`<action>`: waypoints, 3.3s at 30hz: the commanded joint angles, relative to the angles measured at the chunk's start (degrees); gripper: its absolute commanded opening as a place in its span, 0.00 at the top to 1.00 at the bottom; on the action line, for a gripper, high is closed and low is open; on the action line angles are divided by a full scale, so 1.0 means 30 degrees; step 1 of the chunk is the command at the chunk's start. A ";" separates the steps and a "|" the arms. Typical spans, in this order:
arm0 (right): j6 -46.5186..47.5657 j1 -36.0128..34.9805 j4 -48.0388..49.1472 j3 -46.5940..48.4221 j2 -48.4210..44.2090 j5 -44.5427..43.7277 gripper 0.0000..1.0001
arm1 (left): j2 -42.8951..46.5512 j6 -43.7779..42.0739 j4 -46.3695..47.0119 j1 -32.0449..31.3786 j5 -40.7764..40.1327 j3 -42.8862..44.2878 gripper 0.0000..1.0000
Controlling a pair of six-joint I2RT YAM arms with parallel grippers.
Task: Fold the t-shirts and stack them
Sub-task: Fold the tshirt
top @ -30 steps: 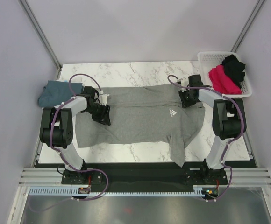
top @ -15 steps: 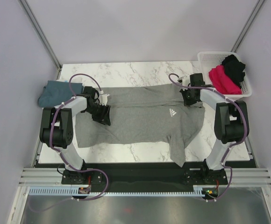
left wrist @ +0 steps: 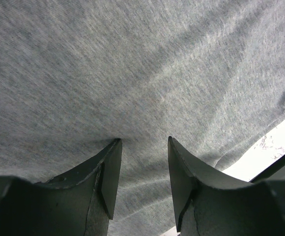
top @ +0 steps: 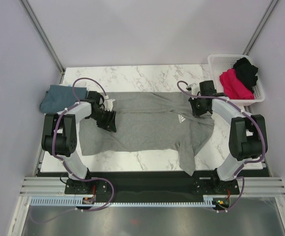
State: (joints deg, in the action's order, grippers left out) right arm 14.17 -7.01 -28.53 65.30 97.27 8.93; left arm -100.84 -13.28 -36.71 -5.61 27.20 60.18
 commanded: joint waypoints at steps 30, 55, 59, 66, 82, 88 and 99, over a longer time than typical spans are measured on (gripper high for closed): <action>-0.0008 -0.0009 0.0722 0.0968 0.1501 -0.0281 0.74 | 0.0448 0.0207 0.0664 -0.0123 -0.0776 -0.0520 0.49; -0.0242 -0.0038 0.0722 0.0646 0.1178 0.0071 0.71 | 0.0623 0.0207 0.0722 -0.0123 -0.0775 -0.0695 0.49; -0.0242 -0.0038 0.0752 0.0705 0.1500 0.0129 0.70 | 0.0712 0.0178 0.0723 -0.0123 -0.0893 -0.0725 0.49; -0.0330 -0.0038 0.0722 0.0998 0.2087 0.0510 0.74 | 0.0653 0.0149 0.0693 -0.0123 -0.0981 -0.0695 0.49; 0.0139 -0.0038 0.0488 0.1261 0.1766 0.0774 1.00 | 0.0302 0.0178 0.0693 -0.0123 -0.0864 -0.0432 0.49; 0.0051 -0.0067 0.0020 0.1583 0.0713 0.0686 1.00 | 0.0214 0.0236 0.0810 -0.0123 -0.0718 -0.0432 0.49; -0.0302 -0.0243 -0.0216 0.0560 0.0357 0.0657 0.75 | 0.0126 0.0266 0.0898 -0.0153 -0.0600 -0.0403 0.49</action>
State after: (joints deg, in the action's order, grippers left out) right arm 13.23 -7.40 -28.95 67.59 99.18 10.63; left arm -99.72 -13.26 -35.33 -5.87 26.57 58.92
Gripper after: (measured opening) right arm 0.215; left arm 0.506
